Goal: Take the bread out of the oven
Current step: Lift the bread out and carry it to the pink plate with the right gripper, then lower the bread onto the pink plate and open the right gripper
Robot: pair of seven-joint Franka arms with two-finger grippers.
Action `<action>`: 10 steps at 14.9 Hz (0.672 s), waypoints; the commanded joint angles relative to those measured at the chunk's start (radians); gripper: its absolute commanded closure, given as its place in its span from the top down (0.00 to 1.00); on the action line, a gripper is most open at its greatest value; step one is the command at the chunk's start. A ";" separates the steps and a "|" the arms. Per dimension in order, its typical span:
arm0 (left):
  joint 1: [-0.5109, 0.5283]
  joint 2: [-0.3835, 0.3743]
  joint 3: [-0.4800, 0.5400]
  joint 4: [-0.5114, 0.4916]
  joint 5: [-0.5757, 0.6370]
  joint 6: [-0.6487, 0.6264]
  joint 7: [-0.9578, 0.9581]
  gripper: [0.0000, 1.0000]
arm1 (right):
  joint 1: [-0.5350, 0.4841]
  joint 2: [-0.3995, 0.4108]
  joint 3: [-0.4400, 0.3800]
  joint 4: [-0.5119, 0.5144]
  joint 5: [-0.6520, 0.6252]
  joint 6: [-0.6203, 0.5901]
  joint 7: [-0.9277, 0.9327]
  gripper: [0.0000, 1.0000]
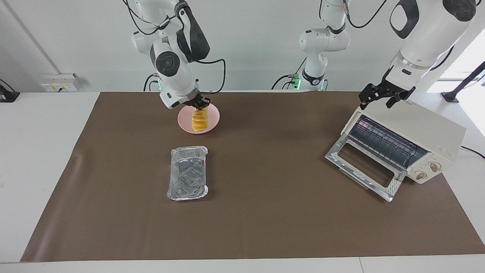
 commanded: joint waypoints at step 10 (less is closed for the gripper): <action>0.007 -0.018 -0.003 -0.010 0.009 -0.012 0.000 1.00 | 0.015 -0.118 -0.002 -0.347 0.004 0.315 -0.053 0.00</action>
